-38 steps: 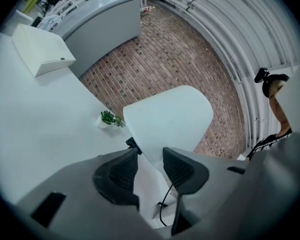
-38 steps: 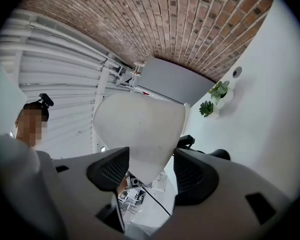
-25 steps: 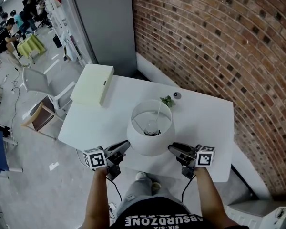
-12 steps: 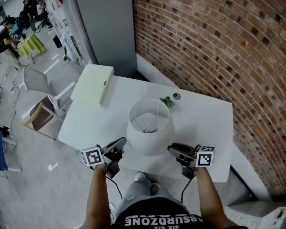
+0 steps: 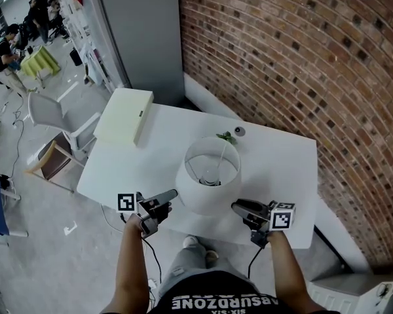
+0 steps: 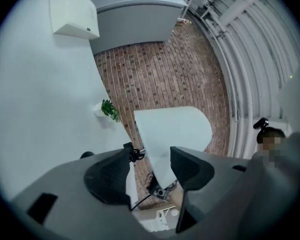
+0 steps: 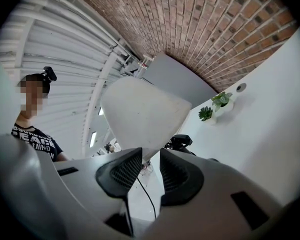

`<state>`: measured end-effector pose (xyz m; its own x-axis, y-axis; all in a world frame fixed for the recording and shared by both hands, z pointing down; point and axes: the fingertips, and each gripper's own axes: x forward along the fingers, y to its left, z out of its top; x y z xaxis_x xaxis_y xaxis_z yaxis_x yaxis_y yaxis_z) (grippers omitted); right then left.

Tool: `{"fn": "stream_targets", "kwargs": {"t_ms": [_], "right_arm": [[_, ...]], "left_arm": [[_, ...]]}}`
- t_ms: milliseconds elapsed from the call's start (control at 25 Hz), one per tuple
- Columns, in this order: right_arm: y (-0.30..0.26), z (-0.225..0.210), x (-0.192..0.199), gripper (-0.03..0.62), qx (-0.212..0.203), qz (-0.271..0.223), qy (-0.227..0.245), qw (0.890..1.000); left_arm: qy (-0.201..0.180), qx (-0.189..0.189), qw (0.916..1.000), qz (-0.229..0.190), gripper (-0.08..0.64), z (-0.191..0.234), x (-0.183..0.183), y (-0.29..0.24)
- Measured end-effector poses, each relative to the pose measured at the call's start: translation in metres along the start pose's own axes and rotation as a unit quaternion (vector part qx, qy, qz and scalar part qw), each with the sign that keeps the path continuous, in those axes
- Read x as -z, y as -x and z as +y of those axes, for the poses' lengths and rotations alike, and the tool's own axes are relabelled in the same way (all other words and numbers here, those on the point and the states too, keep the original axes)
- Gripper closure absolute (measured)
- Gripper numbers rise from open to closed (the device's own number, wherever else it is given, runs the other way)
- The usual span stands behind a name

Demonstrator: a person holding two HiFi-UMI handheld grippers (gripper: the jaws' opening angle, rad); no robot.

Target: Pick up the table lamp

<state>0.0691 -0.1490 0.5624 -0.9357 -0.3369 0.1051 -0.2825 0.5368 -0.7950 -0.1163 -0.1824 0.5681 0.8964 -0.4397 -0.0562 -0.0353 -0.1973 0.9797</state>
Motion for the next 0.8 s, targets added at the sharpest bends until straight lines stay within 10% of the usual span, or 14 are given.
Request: {"fn": "stream_targets", "kwargs": {"t_ms": [520,800], "right_arm": [[0.008,0.002,0.025,0.474,0.002,0.041,0.004,0.999],[0.021,-0.008,0.007,0.377,0.003,-0.023,-0.028,0.999]], "left_arm": [[0.018,0.069,0.9971,-0.026,0.393,-0.014,-0.007,-0.012],[0.008,0.059,0.9982,-0.006,0.414,-0.007,0.002,-0.007]]}}
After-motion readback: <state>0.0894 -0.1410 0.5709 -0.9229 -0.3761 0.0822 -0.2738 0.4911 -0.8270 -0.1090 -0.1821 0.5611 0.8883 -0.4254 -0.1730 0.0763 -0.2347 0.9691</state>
